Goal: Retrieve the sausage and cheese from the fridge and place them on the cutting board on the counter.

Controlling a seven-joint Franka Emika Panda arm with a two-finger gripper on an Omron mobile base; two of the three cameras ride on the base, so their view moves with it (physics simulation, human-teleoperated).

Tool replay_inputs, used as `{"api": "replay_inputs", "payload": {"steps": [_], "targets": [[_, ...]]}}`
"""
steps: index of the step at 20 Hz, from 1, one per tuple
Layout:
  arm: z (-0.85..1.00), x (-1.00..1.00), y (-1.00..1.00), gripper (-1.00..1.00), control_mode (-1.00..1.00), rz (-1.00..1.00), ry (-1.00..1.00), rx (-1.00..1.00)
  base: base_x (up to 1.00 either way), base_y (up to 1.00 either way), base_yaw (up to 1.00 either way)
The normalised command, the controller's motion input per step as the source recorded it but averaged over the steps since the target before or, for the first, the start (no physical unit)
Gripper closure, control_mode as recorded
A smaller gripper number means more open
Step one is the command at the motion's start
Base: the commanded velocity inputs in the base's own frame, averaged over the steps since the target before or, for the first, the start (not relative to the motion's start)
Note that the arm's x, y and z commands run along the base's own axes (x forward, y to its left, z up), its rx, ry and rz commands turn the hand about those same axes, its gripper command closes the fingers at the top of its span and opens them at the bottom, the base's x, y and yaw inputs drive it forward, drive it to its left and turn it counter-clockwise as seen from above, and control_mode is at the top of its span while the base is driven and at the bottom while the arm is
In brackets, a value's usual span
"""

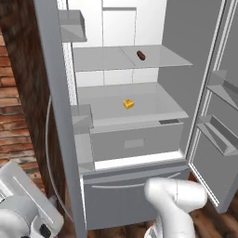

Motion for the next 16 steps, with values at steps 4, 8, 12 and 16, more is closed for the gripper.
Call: {"api": "replay_inputs", "payload": {"steps": [4, 8, 12, 16], "targets": [[-0.09, 0.47, -0.71, -1.00, -1.00, 0.41, 0.34, 0.35, 0.00, 0.00, 0.00], [-0.16, 0.68, -0.70, -1.00, -1.00, 0.38, 0.37, 0.29, 0.00, 0.00, 0.00], [-0.06, 0.35, -0.70, -1.00, -1.00, 0.40, 0.27, 0.20, 0.00, 0.00, 0.00], [-0.01, 0.65, -0.59, -1.00, -1.00, 0.37, 0.31, 0.17, 0.00, 0.00, 0.00]]}}
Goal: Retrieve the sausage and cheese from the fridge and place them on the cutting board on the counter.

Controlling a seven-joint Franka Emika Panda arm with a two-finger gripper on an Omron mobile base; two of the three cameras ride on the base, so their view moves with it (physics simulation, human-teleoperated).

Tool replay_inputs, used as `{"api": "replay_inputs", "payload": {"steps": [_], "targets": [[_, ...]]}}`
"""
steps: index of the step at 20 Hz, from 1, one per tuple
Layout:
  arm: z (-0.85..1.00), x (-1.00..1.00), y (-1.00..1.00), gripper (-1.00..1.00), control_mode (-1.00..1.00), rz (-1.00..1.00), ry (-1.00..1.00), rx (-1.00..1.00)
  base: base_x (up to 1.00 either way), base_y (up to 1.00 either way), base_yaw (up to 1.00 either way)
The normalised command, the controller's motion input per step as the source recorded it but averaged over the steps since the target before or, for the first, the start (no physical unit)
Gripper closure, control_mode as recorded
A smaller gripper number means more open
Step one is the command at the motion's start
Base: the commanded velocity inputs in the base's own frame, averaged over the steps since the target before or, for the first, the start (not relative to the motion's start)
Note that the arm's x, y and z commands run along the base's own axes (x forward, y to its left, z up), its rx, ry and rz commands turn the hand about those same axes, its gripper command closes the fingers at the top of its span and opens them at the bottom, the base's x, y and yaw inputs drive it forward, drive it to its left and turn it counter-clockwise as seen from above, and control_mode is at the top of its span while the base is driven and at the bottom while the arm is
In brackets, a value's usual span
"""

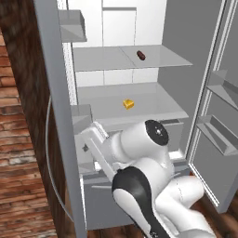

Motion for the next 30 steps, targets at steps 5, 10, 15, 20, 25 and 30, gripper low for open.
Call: {"api": "replay_inputs", "payload": {"steps": [5, 10, 15, 20, 25, 30], "targets": [[0.01, 0.82, -0.01, -1.00, -1.00, 0.22, 0.15, 0.03, 0.00, 0.00, 0.00], [0.23, 0.41, -0.15, -1.00, -1.00, 0.18, 0.06, 0.02, 0.00, 0.00, 0.00], [0.47, -0.07, -0.33, -1.00, -1.00, 0.22, 0.00, 0.00, 0.00, 0.00, 0.00], [0.45, -0.12, -0.43, -1.00, -1.00, 0.22, -0.03, 0.00, 0.00, 0.00, 0.00], [0.03, 0.23, -0.22, -1.00, -1.00, 0.16, -0.30, -0.05, 0.00, 0.00, 0.00], [-0.05, 0.51, 0.00, -1.00, -1.00, 0.26, -0.71, -0.02, 0.00, 0.00, 0.00]]}}
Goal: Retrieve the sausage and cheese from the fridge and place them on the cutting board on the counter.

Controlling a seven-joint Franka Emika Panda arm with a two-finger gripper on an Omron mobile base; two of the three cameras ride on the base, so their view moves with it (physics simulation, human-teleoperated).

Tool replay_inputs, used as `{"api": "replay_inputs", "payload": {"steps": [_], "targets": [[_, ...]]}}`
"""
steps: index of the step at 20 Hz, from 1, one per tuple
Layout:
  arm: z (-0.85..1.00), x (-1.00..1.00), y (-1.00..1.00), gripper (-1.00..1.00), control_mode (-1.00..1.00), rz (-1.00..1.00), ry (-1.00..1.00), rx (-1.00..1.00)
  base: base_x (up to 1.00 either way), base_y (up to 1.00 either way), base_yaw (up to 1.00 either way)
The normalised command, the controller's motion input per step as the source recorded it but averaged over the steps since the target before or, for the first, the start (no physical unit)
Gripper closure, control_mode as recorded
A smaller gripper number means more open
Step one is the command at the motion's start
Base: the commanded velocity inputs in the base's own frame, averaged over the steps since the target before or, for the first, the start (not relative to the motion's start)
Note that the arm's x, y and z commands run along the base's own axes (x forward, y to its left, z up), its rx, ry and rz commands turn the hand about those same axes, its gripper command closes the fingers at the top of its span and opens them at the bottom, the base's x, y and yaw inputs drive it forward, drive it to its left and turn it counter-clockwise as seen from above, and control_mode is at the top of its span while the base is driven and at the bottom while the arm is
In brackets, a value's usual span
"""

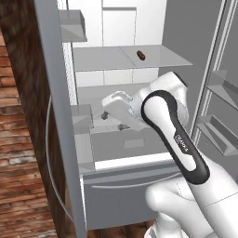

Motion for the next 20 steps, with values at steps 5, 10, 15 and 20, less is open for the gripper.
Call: {"api": "replay_inputs", "payload": {"steps": [5, 10, 15, 20], "targets": [[0.02, 0.56, -0.05, -1.00, -1.00, 0.57, -0.23, 0.38, 0.00, 0.00, 0.00], [-0.08, 0.79, 0.04, -1.00, -1.00, 0.47, -0.01, 0.29, 0.00, 0.00, 0.00], [0.00, 0.24, 0.72, -1.00, -1.00, 0.12, -0.22, 0.02, 0.00, 0.00, 0.00], [-0.02, 0.04, 1.00, -1.00, -1.00, -0.02, -0.19, -0.04, 0.00, 0.00, 0.00]]}}
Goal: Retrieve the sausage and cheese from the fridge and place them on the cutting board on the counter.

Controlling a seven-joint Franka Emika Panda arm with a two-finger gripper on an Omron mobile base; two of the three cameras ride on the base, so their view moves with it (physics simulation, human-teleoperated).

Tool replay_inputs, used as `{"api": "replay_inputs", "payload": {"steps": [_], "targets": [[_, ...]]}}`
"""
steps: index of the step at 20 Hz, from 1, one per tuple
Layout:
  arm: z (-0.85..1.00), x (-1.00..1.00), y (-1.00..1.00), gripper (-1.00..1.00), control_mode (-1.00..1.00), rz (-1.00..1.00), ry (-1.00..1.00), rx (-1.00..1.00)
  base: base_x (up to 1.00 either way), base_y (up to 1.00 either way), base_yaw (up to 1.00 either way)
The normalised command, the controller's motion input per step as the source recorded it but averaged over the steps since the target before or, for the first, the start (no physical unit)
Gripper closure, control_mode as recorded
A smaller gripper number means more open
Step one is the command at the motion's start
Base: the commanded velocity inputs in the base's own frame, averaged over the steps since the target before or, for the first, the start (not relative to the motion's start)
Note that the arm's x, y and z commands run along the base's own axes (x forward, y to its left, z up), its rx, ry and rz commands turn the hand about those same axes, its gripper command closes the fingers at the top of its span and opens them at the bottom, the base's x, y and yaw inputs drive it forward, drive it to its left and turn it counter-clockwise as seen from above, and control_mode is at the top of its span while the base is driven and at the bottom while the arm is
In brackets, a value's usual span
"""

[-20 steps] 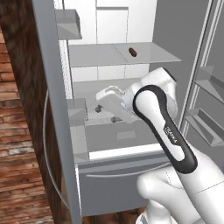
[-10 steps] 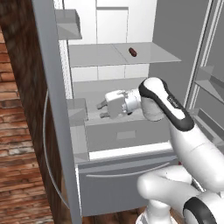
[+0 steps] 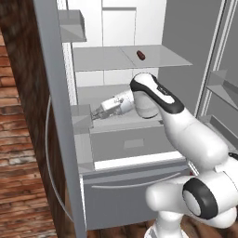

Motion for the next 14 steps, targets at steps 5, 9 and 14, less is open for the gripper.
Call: {"api": "replay_inputs", "payload": {"steps": [5, 9, 14], "targets": [[-0.10, 0.09, 0.74, -1.00, -1.00, -0.03, -0.06, 0.00, 0.00, 0.00, 0.00], [0.64, -0.27, -0.24, -1.00, -1.00, -0.27, 0.00, -0.04, 0.00, 0.00, 0.00], [0.14, -0.08, -0.64, -1.00, -1.00, -0.47, -0.02, -0.17, 0.00, 0.00, 0.00]]}}
